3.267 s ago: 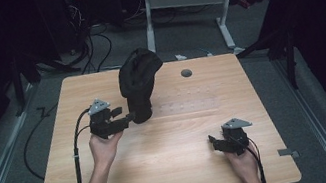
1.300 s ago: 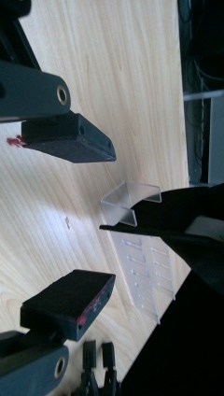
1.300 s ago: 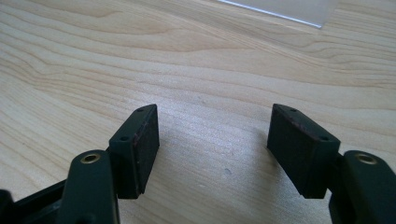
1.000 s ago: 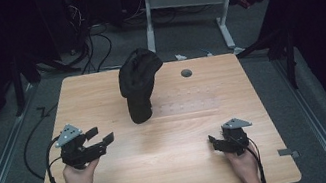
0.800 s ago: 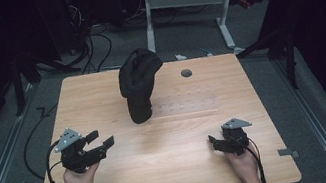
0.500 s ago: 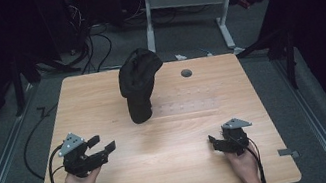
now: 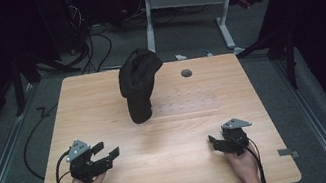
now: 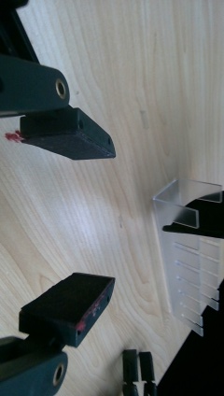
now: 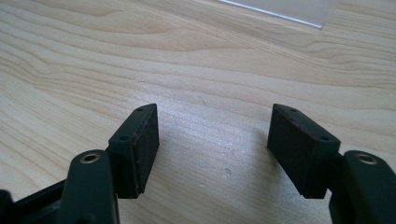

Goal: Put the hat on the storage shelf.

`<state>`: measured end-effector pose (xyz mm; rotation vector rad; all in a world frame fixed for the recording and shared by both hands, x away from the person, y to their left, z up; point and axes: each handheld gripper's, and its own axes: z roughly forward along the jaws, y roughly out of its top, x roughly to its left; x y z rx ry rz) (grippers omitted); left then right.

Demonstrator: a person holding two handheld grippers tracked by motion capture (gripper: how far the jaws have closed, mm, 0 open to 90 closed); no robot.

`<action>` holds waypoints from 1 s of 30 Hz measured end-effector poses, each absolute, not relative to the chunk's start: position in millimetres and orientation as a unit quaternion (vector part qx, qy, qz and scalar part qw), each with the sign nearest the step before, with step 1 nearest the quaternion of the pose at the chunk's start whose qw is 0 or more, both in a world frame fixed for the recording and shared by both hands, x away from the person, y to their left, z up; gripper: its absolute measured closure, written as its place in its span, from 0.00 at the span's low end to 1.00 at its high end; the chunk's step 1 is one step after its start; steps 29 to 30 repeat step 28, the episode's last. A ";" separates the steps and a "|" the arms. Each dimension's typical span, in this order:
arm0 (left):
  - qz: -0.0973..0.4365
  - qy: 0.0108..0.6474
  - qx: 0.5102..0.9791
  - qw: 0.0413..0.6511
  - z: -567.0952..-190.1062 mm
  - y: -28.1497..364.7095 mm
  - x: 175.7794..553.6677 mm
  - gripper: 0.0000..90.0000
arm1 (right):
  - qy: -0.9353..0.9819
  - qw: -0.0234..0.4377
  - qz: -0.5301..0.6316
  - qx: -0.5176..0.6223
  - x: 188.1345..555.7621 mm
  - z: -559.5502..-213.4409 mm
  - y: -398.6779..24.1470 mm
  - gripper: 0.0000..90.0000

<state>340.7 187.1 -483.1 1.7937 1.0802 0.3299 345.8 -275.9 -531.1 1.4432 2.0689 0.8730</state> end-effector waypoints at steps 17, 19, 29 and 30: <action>0.184 0.444 0.789 0.383 -523.6 162.2 349.4 0.32 | 0.753 0.233 0.318 0.526 345.6 -531.0 -275.8 0.38; 0.184 0.448 0.791 0.374 -529.3 161.4 350.0 0.31 | 0.753 0.233 0.318 0.526 345.5 -531.0 -275.8 0.38; 0.191 0.453 0.795 0.355 -536.4 158.8 350.0 0.27 | 0.753 0.233 0.318 0.526 345.5 -531.0 -275.8 0.38; 0.191 0.453 0.795 0.355 -536.4 158.8 350.0 0.27 | 0.753 0.233 0.318 0.526 345.5 -531.0 -275.8 0.38</action>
